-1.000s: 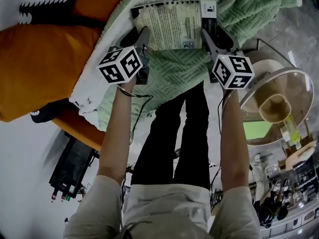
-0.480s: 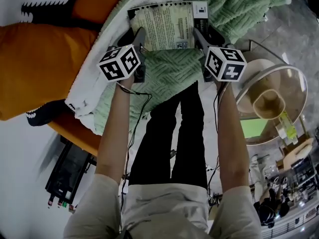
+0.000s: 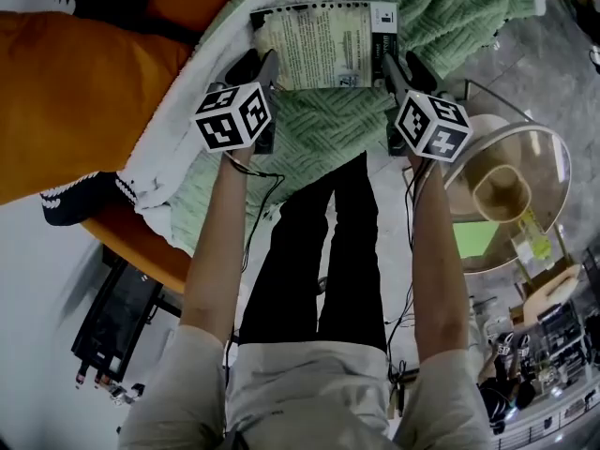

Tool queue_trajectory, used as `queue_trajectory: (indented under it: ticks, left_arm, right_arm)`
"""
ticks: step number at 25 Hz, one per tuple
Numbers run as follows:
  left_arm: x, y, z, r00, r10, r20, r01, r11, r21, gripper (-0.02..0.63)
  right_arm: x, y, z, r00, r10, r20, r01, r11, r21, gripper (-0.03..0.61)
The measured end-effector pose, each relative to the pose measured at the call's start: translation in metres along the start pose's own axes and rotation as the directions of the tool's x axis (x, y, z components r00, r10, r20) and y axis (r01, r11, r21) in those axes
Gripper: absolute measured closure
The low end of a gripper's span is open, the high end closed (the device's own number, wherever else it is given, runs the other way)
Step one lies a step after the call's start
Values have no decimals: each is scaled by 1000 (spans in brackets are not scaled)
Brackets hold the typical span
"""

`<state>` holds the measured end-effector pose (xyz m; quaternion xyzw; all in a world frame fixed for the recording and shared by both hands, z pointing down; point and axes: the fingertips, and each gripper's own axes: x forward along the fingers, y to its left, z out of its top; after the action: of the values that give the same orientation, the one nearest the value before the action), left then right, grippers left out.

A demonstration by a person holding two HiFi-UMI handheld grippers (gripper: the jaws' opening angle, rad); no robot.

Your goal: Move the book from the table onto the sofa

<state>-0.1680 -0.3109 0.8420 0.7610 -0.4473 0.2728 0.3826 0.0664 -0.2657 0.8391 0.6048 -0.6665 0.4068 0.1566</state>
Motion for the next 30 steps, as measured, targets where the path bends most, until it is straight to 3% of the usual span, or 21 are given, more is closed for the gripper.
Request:
queue_trajectory:
  ticks: [3, 8, 12, 19, 23, 30]
  left_arm:
    - [-14, -8, -1, 1000, 4, 3, -4, 1000, -13, 463]
    - [-43, -52, 8, 997, -66, 29, 66, 998, 20, 463]
    - [-65, -70, 18, 995, -87, 47, 87, 996, -3, 463]
    - [-141, -94, 39, 993, -93, 75, 93, 996, 1, 463]
    - [-180, -109, 55, 992, -99, 75, 98, 995, 24, 463]
    - [-240, -126, 77, 992, -72, 102, 65, 995, 73, 463]
  right_arm:
    - [-11, 10, 1, 1000, -6, -12, 6, 999, -44, 397]
    - [-29, 45, 11, 1000, -4, -12, 2, 987, -160, 397]
    - [-45, 78, 25, 1000, -2, -15, -1, 981, -192, 397]
    - [-113, 130, 53, 1000, -6, -20, 1, 964, -265, 397]
    - [-143, 169, 72, 1000, 1, 4, 0, 938, -348, 399]
    - [-193, 207, 86, 1000, 4, 16, 2, 939, -344, 399]
